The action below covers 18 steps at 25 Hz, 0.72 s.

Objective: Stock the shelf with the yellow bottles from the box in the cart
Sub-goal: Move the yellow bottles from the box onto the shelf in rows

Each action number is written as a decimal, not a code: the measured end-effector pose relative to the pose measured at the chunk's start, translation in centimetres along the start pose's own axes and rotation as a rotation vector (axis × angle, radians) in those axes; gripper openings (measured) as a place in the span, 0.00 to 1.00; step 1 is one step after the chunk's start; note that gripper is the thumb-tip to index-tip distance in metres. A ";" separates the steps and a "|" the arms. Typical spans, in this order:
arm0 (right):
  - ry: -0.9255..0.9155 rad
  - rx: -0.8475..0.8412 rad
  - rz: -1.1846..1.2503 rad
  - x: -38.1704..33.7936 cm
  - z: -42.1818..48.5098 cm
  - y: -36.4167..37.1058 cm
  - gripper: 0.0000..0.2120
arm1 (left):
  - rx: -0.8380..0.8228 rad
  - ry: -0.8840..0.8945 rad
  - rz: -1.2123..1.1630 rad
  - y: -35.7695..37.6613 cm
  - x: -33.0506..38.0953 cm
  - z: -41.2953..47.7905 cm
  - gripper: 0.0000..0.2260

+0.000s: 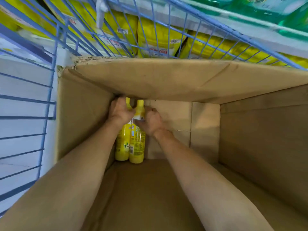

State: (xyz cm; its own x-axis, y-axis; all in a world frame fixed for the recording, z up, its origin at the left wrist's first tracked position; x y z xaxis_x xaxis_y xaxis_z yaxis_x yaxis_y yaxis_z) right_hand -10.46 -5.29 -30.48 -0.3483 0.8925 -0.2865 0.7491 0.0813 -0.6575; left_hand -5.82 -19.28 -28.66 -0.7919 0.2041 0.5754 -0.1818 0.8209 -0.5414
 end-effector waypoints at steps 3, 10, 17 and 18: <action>0.057 0.017 0.123 1.8 -0.3 -0.5 0.29 | -0.026 -0.071 -0.178 0.4 -0.5 -0.1 0.20; 0.174 0.017 0.335 6.9 -1.0 -0.1 0.29 | -0.108 -0.137 -0.344 3.3 -3.2 -1.7 0.25; 0.162 -0.001 0.775 5.7 -1.5 1.8 0.39 | -0.178 -0.115 -0.475 2.9 -2.9 -2.0 0.24; 0.133 -0.008 0.796 5.8 -1.8 1.6 0.35 | -0.204 -0.111 -0.497 2.6 -2.7 -2.5 0.23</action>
State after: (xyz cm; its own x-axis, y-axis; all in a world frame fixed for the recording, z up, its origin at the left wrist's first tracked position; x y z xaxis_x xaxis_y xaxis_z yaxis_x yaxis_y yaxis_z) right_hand -10.25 0.78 -31.95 0.3607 0.7294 -0.5812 0.7484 -0.5983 -0.2864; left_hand -2.68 -16.35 -30.13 -0.6983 -0.2828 0.6576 -0.4414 0.8933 -0.0846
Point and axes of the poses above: each hand's wrist, its own z-axis towards the middle knuckle, its own y-axis out of the palm, x = y × z, the point moved 5 cm from there along z, towards the middle knuckle, and after that the axes turned 14 degrees about -z, right-handed, at the moved point
